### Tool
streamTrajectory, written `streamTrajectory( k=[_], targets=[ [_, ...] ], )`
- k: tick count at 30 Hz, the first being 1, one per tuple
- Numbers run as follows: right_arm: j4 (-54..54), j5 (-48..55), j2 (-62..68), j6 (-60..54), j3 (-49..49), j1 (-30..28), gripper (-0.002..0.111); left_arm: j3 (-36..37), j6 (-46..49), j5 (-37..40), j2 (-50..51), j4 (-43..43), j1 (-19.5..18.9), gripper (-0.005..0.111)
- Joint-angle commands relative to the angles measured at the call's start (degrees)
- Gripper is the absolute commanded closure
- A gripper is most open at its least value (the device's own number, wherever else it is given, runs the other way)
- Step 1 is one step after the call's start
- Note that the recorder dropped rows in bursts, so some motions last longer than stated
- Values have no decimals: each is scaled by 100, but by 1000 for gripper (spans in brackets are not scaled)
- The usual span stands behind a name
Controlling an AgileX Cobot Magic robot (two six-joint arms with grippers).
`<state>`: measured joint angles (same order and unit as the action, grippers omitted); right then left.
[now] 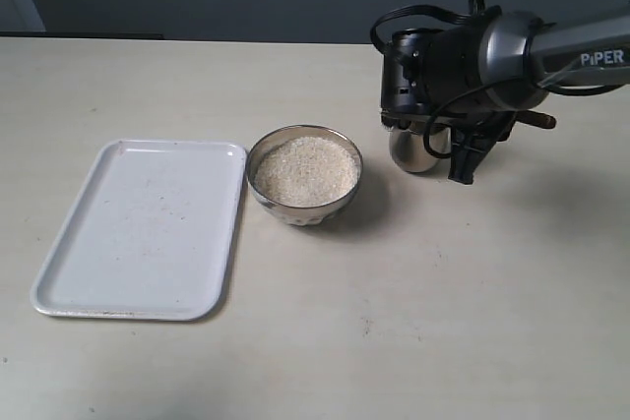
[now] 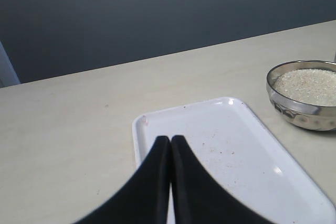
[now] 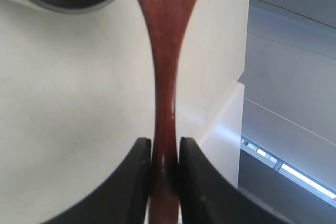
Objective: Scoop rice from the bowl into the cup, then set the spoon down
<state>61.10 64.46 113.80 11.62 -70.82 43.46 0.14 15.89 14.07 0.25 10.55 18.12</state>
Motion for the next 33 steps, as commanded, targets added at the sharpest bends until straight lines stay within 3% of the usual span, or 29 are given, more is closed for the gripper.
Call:
streamTrajectory(
  k=[1,33],
  targets=[
    [2,50,5,23,-32,-154,109,-14,-31,-64,-25,3,26,106],
    [303,279,-4,215,383,-176,109,-14,-31,-64,-25,3,26,106]
  ],
)
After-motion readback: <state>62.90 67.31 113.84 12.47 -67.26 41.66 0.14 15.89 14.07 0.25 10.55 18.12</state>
